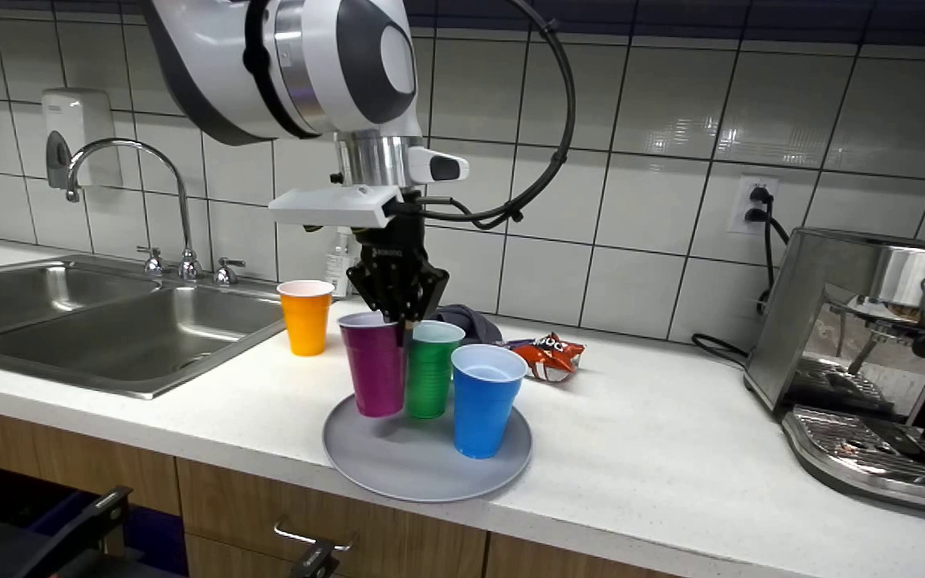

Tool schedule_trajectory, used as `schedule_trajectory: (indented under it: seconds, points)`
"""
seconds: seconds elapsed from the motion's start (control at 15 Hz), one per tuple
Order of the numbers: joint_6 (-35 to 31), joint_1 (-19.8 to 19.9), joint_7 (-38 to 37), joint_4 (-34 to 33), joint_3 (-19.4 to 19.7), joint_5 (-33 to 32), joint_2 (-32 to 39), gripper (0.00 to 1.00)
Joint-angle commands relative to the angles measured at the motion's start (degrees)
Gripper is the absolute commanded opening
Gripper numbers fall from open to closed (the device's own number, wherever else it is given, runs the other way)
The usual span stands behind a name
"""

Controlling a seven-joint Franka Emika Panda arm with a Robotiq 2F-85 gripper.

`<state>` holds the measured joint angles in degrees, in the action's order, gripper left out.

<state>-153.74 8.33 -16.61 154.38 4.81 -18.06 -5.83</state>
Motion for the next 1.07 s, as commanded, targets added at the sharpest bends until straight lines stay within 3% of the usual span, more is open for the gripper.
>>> schedule_trajectory:
  seconds: [0.0,1.0]
  points:
    - [1.66,1.05,0.21,-0.06,-0.05,-2.27,-0.49,0.01]
    - [0.85,1.02,0.84,2.19,1.00,-2.19,-1.66,0.01]
